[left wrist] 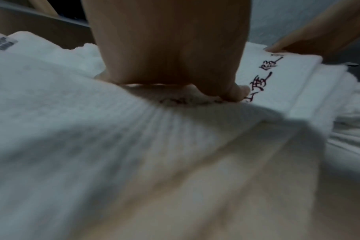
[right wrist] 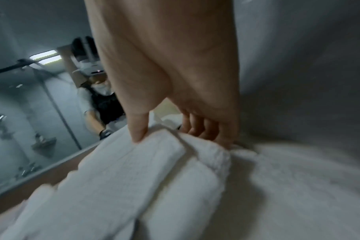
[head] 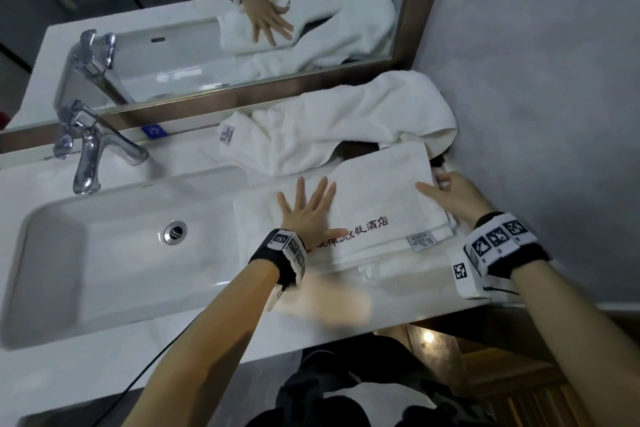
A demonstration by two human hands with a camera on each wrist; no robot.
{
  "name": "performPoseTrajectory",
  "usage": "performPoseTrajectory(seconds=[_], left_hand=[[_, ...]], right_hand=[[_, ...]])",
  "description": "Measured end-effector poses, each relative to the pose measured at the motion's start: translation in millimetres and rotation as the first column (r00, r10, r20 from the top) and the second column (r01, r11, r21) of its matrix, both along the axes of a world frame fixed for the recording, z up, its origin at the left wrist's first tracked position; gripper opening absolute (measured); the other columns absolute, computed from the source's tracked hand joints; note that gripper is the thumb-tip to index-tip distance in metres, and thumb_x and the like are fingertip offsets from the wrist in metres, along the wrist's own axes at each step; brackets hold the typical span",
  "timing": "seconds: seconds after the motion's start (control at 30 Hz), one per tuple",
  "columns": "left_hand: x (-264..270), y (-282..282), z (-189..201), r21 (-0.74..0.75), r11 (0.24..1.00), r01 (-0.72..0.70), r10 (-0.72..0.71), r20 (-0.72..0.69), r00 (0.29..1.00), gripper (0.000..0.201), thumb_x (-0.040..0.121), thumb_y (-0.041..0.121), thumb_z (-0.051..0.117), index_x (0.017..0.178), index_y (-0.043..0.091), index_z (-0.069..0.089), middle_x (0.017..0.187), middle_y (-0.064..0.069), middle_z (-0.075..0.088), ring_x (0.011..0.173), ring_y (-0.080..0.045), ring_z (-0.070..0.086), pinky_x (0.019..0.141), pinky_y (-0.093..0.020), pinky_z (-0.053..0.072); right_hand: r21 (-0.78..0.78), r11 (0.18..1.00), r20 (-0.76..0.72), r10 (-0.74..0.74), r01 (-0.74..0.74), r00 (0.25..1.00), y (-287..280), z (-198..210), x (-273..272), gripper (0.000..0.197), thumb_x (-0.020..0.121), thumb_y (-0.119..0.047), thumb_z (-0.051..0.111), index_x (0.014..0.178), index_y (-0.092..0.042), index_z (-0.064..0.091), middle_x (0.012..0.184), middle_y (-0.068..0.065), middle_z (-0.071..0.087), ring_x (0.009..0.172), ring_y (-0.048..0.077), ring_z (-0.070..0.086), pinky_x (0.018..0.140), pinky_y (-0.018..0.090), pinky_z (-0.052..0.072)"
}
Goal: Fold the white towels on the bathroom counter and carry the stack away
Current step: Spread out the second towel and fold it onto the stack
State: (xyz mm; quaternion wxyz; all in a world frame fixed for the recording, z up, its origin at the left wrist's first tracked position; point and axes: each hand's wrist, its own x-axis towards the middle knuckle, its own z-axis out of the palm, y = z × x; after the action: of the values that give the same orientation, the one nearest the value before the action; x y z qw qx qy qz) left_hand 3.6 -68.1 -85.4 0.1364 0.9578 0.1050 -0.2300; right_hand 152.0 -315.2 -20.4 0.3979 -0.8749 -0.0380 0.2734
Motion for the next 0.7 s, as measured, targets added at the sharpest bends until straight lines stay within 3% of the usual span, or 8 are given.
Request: performPoseTrajectory(seconds=[0.07,0.13,0.27,0.33,0.43,0.57,0.6,0.7], left_hand=[[6,0,3,0.008,1.000,0.004,-0.004,-0.037,0.999,0.105,0.070,0.083,0.036,0.145,0.033,-0.019,0.155,0.016,-0.023,0.141,-0.030,-0.029,0.105,-0.071,-0.009],[11,1,11,0.018,1.000,0.007,-0.006,-0.044,0.999,0.108,0.070,0.080,0.043,0.146,0.031,-0.015,0.157,0.015,-0.018,0.143,-0.029,-0.026,0.107,-0.070,-0.007],[2,1,25,-0.032,0.999,-0.004,0.005,0.029,1.000,0.117,0.061,0.069,0.063,0.148,0.027,-0.003,0.159,0.013,-0.009,0.145,-0.025,-0.022,0.110,-0.065,-0.008],[-4,0,27,-0.060,0.998,0.028,-0.029,-0.016,0.999,0.124,0.061,0.067,0.067,0.149,0.021,-0.008,0.159,0.010,-0.012,0.145,-0.023,-0.022,0.112,-0.062,-0.007],[-4,-9,27,-0.074,0.997,0.000,-0.006,-0.077,0.997,0.129,0.063,0.064,0.070,0.148,0.017,-0.015,0.158,0.009,-0.019,0.144,-0.025,-0.024,0.111,-0.068,-0.004],[6,-16,27,-0.068,0.998,-0.012,0.005,-0.102,0.995,0.135,0.058,0.066,0.071,0.147,0.021,-0.020,0.156,0.012,-0.022,0.142,-0.032,-0.025,0.104,-0.076,-0.003],[6,-15,28,-0.073,0.997,-0.008,0.001,-0.100,0.995,0.135,0.057,0.066,0.071,0.147,0.023,-0.019,0.156,0.013,-0.021,0.143,-0.032,-0.025,0.104,-0.076,-0.003],[-3,-4,32,-0.116,0.992,-0.043,0.039,-0.036,0.999,0.124,0.062,0.064,0.070,0.148,0.026,-0.011,0.158,0.011,-0.016,0.144,-0.030,-0.023,0.109,-0.070,-0.005]], right_hand=[[0.108,0.994,-0.133,0.025,-0.011,0.991,0,9,-2,0.023,0.084,-0.031,0.068,0.103,-0.021,0.062,0.103,0.004,0.068,0.093,0.018,0.065,0.086,0.035,0.052],[0.208,0.978,-0.217,0.076,-0.030,0.973,2,22,-5,0.034,0.086,-0.024,0.065,0.119,-0.019,0.056,0.114,0.005,0.066,0.099,0.017,0.065,0.086,0.032,0.051],[0.302,0.945,-0.183,0.183,-0.122,0.966,13,52,-15,0.031,0.089,-0.014,0.059,0.119,-0.025,0.055,0.113,-0.003,0.067,0.094,0.006,0.066,0.073,0.018,0.052],[0.311,0.936,-0.150,0.222,-0.167,0.963,23,64,-19,0.032,0.090,-0.012,0.057,0.120,-0.022,0.054,0.113,0.001,0.067,0.098,0.012,0.066,0.079,0.024,0.053],[0.303,0.920,-0.097,0.290,-0.249,0.952,41,77,-30,0.033,0.090,-0.011,0.057,0.122,-0.020,0.054,0.114,0.004,0.067,0.101,0.018,0.065,0.086,0.033,0.053],[0.302,0.908,-0.052,0.320,-0.290,0.946,60,83,-43,0.024,0.088,-0.014,0.059,0.111,-0.021,0.058,0.103,0.004,0.069,0.084,0.008,0.068,0.063,0.017,0.050],[0.302,0.910,-0.047,0.311,-0.283,0.949,65,85,-46,0.024,0.088,-0.013,0.059,0.111,-0.017,0.058,0.104,0.009,0.069,0.086,0.013,0.068,0.065,0.021,0.052],[0.321,0.914,-0.049,0.277,-0.247,0.960,78,88,-51,0.027,0.087,-0.012,0.060,0.114,-0.006,0.058,0.112,0.020,0.066,0.101,0.031,0.065,0.088,0.047,0.053]])
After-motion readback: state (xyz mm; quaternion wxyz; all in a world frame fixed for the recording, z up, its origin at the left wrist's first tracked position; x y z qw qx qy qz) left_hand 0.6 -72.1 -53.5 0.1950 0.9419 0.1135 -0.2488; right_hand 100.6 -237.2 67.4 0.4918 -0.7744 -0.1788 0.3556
